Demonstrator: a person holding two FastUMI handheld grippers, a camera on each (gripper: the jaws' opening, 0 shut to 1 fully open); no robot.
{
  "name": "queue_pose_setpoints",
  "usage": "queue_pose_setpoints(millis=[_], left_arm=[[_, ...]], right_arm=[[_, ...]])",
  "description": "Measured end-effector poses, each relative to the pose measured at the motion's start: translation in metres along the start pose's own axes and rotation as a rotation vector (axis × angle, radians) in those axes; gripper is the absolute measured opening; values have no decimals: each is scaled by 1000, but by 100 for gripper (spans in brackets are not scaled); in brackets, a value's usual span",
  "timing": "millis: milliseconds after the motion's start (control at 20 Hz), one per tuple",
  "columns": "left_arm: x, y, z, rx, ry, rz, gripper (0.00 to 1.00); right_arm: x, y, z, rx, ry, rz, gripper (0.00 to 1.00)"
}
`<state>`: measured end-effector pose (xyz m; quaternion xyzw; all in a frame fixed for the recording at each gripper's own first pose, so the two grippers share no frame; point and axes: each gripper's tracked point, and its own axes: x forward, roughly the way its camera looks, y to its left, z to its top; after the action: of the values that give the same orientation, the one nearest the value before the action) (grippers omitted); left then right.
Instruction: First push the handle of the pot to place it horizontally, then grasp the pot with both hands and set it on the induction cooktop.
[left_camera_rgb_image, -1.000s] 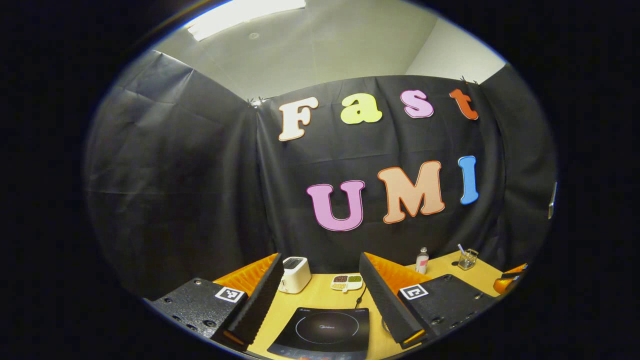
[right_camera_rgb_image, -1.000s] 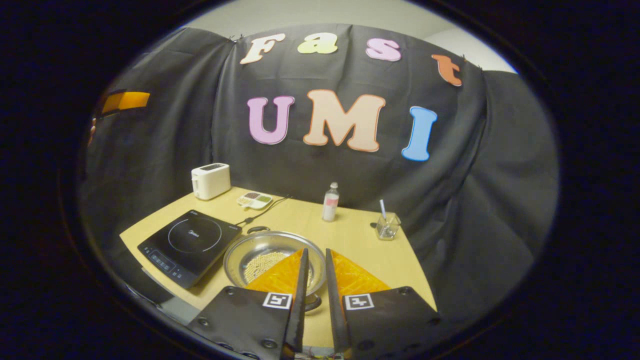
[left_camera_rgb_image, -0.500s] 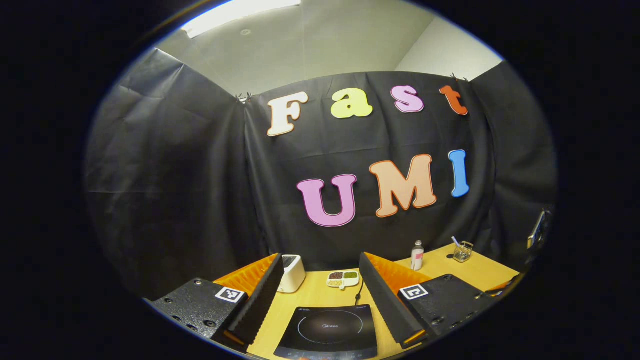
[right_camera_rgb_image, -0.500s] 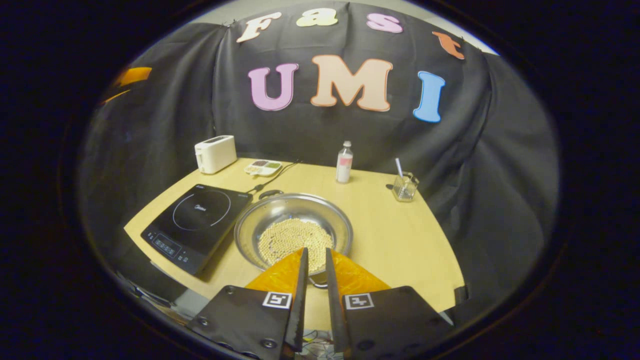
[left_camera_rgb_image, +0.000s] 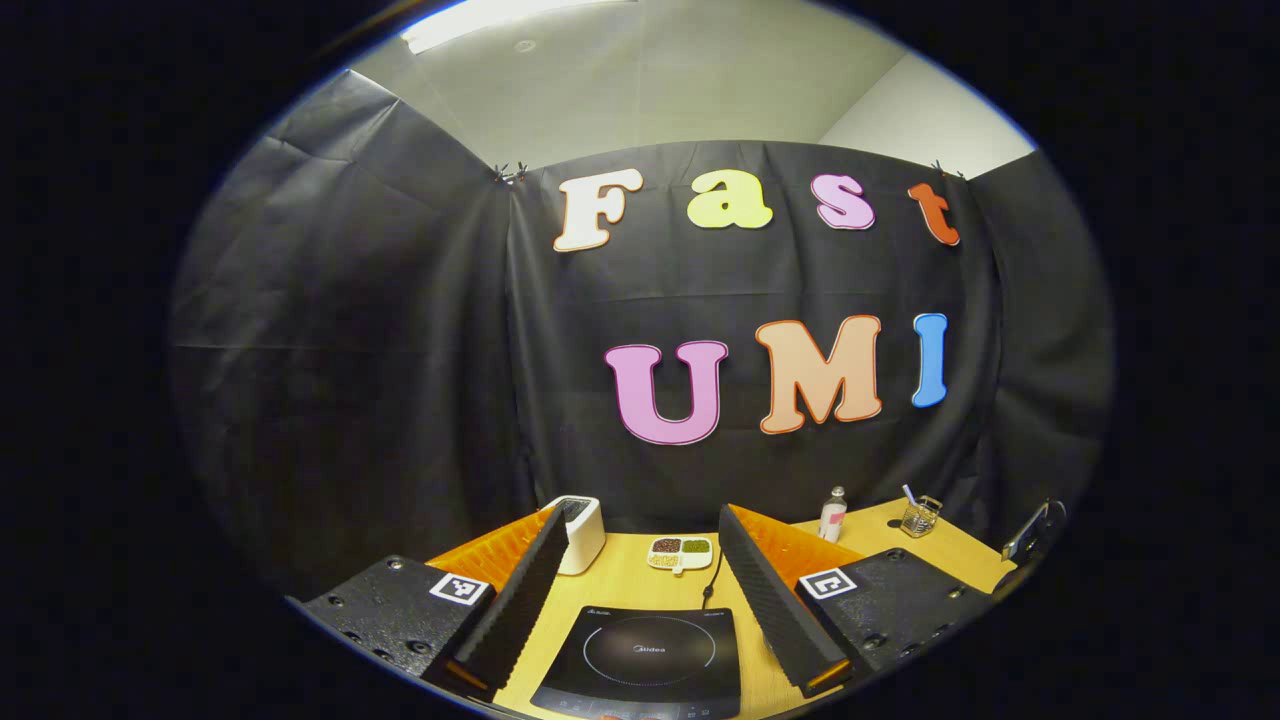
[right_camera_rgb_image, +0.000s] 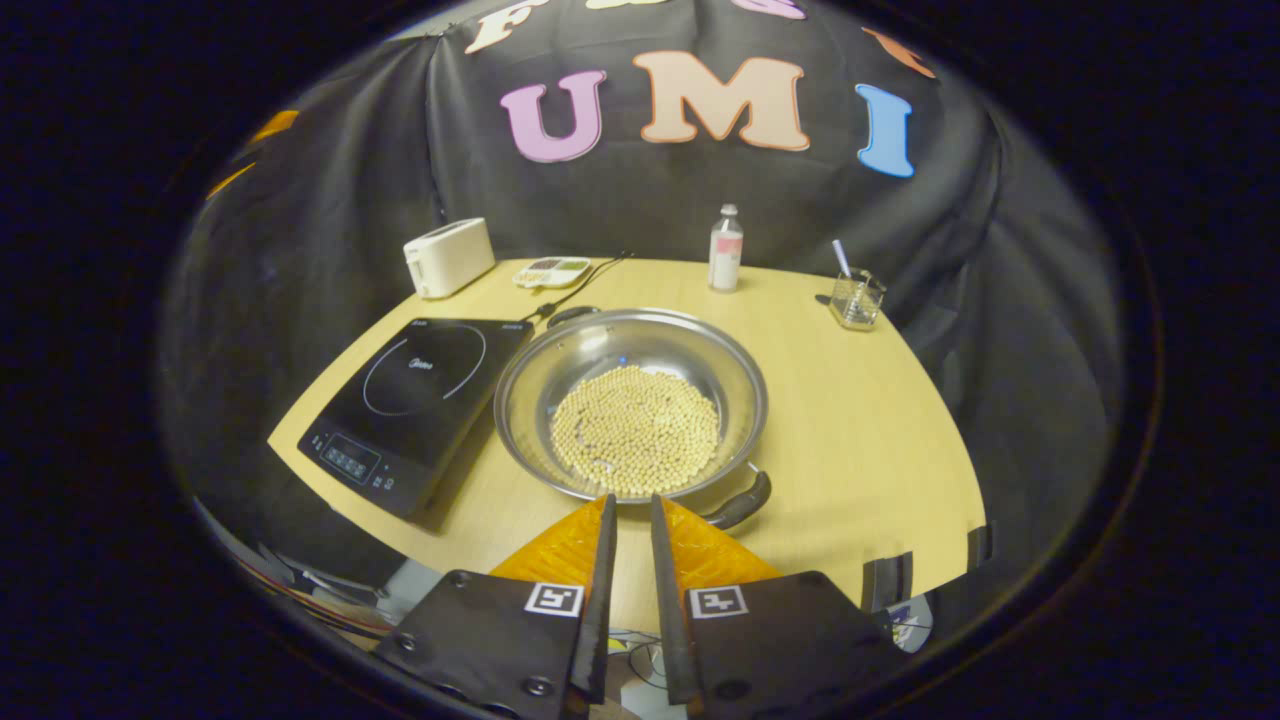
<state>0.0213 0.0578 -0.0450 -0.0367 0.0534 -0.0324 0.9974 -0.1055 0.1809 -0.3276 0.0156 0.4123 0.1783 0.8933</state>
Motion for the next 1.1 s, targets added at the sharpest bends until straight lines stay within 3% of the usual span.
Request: queue_pose_setpoints(millis=[150, 400, 450, 550, 850, 950, 1100], left_arm=[[3, 1, -3, -8, 10, 23, 95], [9, 1, -8, -5, 30, 56, 100], [10, 0, -8, -8, 30, 61, 100], [13, -1, -11, -10, 38, 69, 97], [20, -7, -17, -26, 58, 87, 99], [22, -7, -19, -32, 59, 95, 99], [24, -9, -21, -36, 66, 101, 98]], right_arm=[[13, 1, -11, -15, 56, 31, 25], [32, -8, -26, -23, 127, 45, 27], [34, -11, -28, -23, 141, 44, 22], [40, -19, -32, -22, 164, 34, 27], [44, -43, -37, 29, 198, 21, 27], [51, -50, -36, 35, 196, 12, 19], [57, -62, -33, 26, 192, -16, 19]])
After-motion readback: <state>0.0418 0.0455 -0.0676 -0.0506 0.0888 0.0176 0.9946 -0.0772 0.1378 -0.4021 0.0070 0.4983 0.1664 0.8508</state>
